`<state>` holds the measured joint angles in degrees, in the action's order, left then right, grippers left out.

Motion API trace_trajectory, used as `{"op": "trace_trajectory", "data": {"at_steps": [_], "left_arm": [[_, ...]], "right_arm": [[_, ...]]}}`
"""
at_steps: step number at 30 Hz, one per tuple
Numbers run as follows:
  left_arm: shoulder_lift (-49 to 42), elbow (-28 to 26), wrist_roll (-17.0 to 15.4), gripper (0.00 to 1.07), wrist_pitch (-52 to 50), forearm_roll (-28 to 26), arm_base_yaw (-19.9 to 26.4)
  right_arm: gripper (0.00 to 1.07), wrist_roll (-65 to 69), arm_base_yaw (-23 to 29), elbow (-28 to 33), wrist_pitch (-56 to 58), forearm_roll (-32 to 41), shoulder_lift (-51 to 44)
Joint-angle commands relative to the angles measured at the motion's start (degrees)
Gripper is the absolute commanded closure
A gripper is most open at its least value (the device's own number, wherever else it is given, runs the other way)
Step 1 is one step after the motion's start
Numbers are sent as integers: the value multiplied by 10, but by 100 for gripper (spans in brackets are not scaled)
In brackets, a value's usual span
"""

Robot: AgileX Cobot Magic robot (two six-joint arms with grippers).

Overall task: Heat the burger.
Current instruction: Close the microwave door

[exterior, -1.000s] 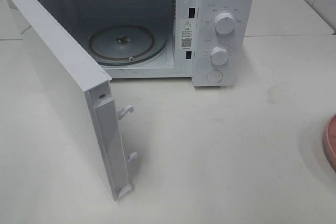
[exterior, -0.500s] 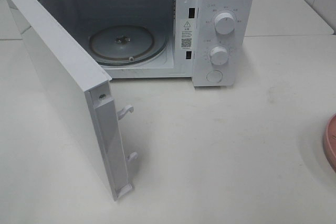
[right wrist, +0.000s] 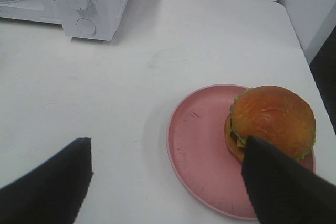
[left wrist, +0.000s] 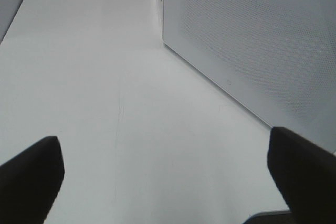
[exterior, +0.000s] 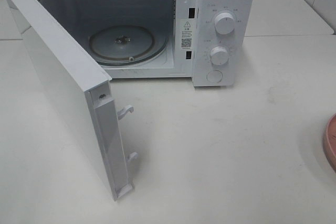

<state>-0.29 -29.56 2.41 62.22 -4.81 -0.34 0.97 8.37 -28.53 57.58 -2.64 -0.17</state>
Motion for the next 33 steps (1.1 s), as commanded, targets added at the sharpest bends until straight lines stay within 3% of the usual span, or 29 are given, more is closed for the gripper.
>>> {"op": "trace_trajectory", "data": {"at_steps": [1,33], "left_arm": [[-3,0,-3,9,-7,-4,1],[-3,0,-3,9,-7,-9,1]], "right_arm": [[32,-4,-3,-1,-6,2,-19],[32,-3,-3,-1,-6,2,-19]]}}
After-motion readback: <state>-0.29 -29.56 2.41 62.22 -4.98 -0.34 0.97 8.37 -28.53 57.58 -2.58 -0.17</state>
